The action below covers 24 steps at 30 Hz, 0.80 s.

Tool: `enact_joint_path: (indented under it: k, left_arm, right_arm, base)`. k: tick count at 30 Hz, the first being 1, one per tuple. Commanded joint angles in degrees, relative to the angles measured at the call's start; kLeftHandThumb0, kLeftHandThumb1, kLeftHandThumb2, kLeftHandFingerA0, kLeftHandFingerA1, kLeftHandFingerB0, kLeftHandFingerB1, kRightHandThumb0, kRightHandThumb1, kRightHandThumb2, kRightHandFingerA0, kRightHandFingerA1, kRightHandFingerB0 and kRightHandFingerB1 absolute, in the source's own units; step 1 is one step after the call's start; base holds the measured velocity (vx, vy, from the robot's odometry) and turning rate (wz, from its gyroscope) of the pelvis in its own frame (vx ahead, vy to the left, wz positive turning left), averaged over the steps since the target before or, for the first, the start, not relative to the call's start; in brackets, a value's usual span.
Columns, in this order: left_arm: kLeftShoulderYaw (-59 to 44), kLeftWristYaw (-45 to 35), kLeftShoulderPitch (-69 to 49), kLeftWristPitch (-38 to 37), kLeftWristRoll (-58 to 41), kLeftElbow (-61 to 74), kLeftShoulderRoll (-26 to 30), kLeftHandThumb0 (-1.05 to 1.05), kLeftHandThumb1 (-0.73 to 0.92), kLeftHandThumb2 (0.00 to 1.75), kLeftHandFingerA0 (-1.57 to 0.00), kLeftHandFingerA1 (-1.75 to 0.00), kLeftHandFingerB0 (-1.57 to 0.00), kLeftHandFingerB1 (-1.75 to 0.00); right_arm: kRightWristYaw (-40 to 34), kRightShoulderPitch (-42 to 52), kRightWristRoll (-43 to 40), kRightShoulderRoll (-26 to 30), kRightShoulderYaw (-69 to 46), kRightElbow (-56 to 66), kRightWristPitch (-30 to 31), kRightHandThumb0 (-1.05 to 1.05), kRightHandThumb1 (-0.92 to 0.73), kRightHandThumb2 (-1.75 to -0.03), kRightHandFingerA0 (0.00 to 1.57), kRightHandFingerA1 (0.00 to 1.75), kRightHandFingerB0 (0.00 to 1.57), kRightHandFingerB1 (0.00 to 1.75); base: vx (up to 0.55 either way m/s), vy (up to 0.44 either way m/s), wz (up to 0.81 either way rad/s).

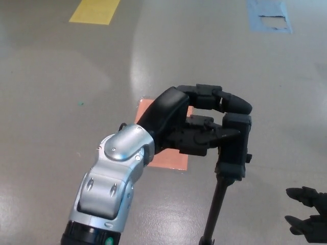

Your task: The robot uses its left hand to grab the top of a phone stand kept on the floor and rotates it anti-clockwise

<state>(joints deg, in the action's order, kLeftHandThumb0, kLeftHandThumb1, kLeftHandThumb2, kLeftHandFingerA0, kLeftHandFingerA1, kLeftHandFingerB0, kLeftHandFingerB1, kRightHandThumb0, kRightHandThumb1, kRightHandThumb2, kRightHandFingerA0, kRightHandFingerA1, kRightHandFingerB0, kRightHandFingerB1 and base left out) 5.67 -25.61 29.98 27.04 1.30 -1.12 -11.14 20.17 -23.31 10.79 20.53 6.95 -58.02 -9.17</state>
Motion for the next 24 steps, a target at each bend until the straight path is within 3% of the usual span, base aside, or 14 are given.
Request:
enact_joint_path:
  k: [1, 24]
  left_arm:
    - [-12.6, 3.2, 5.9, 36.3, -14.0, -1.7, -5.2, -0.19, 0.74, 0.62, -1.15, -0.76, -0.9, -0.58]
    - [-15.6, 4.3, 8.1, 43.8, -14.3, -1.2, -6.7, -0.21, 0.76, 0.63, -1.18, -0.73, -0.88, -0.6]
  right_arm:
    - [2.1, -2.0, -0.2, 0.9, 0.0, 0.3, 3.3, -0.52, -0.77, -0.66, 0.53, 0.43, 0.05, 0.18]
    - [2.0, -2.6, 0.5, 0.9, 0.8, 0.5, 5.0, -0.52, -0.79, -0.67, 0.54, 0.41, 0.04, 0.17]
  base:
    - [0.0, 0.0, 0.0]
    - [0.0, 0.0, 0.0]
